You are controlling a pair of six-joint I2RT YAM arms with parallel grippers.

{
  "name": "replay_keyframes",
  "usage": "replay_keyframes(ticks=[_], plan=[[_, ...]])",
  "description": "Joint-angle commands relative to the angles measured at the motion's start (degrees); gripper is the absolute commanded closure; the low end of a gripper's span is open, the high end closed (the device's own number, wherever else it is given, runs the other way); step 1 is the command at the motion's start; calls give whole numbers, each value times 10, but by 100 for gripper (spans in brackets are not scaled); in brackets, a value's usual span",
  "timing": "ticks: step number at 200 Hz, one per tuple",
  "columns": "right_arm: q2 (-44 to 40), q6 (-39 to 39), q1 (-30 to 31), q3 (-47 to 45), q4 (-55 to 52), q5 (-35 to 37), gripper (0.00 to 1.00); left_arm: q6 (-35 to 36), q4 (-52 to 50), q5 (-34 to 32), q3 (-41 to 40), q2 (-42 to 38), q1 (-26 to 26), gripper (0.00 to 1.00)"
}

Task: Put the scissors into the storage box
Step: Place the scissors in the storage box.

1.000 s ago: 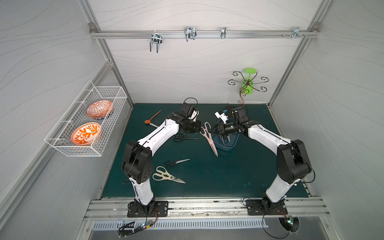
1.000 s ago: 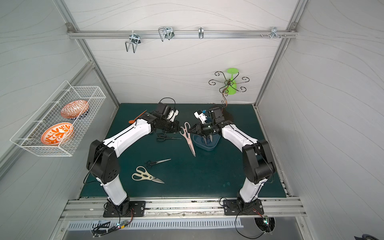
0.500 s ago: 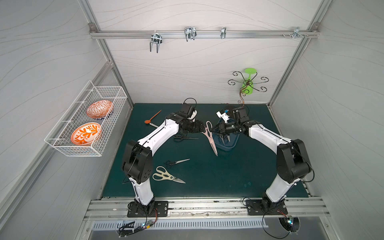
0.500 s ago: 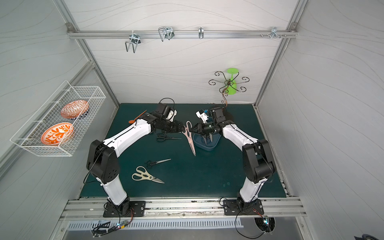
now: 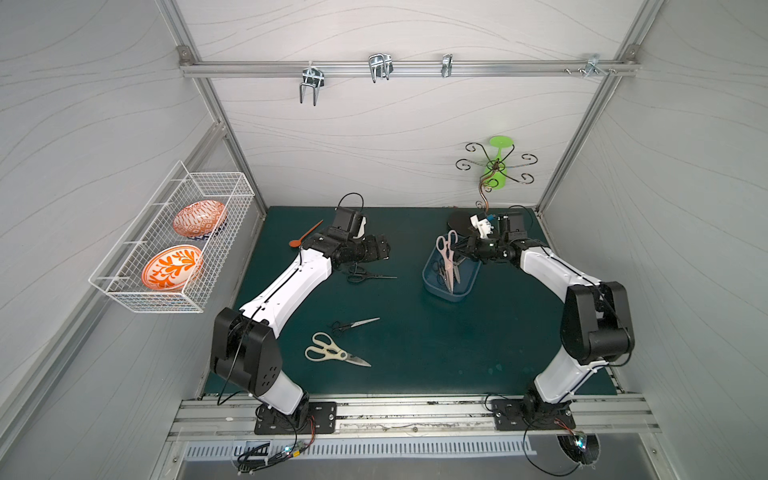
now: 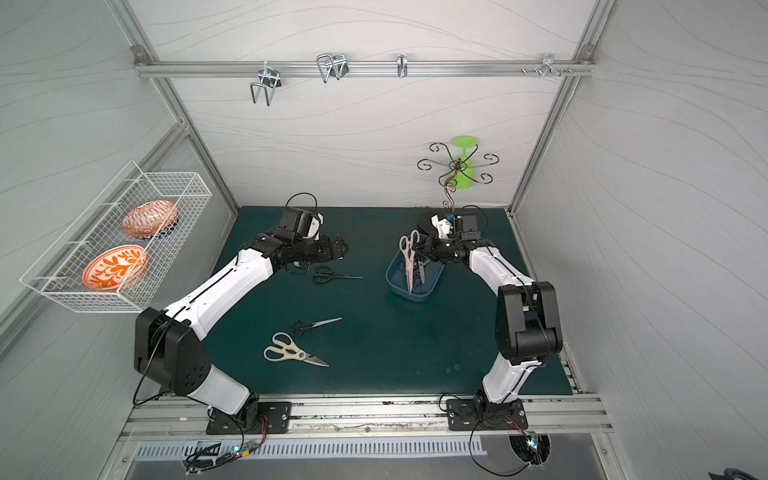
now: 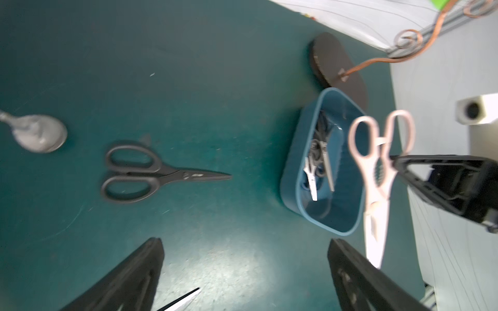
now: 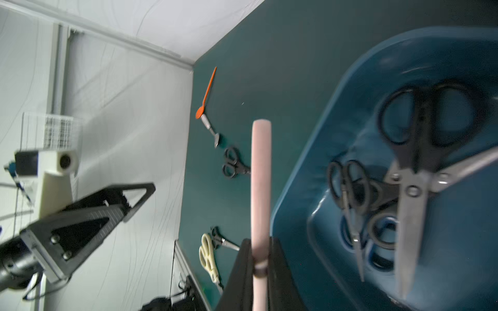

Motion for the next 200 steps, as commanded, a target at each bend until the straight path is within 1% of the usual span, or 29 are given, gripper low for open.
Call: replay_keyframes(ticks=[1,27,55,70,95,127,133,148,160,178,191,200], plan=[[17,57,-12,-14,41,71,100,-16,17,-18,-45,-24,13,1],[46,133,-12,-26,101,109,100,-29,28,-16,-87,-52,29,1],[86,191,-8,-24,156,119,100,-28,26,-17,-100,-67,36,1],[103,196,1,-15,162,134,100,-25,25,-21,-104,-72,39,1],[120,177,20,7,126,173,100,-22,28,-25,-110,-74,42,1],[139,167,34,16,87,207,100,-44,46,-14,-133,-74,59,1],[142,169,33,15,80,212,98,-49,49,-9,-136,-73,64,1],[144,166,34,17,60,227,88,-58,52,-2,-142,-69,74,1],[147,159,34,27,37,235,76,-61,53,0,-143,-64,79,1],[143,141,37,40,8,249,72,-62,50,3,-136,-48,86,1],[132,124,40,45,-12,267,66,-63,40,3,-127,-32,92,2],[124,112,40,51,-30,279,65,-65,30,-3,-118,-21,96,3]])
